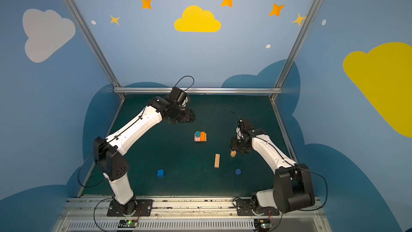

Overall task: Build the wood block tower
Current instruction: 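Raise the left gripper away while the right gripper grasps the round wooden cylinder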

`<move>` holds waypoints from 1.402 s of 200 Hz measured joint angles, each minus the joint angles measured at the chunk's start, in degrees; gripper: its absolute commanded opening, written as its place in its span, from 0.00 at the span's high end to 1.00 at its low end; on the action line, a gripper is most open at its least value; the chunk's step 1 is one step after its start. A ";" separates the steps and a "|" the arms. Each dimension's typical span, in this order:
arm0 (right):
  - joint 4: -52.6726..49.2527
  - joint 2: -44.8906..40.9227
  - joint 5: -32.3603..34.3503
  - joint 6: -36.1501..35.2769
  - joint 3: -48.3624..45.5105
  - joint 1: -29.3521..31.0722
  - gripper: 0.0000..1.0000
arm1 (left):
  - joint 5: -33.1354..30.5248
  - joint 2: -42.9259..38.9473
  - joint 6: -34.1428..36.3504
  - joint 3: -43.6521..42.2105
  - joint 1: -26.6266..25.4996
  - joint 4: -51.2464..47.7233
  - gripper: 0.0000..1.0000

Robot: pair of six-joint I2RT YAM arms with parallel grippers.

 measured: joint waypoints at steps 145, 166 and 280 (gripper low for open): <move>-1.75 9.46 7.82 0.81 2.08 4.04 0.53 | -5.60 -25.83 -6.51 -34.23 2.86 19.54 0.23; -1.57 10.21 8.26 0.96 2.82 4.35 0.55 | -5.99 -25.83 -6.51 -34.27 3.02 19.54 0.23; -1.36 12.85 9.22 1.11 3.96 5.09 0.73 | -5.99 -25.49 -6.49 -34.47 3.58 19.52 0.23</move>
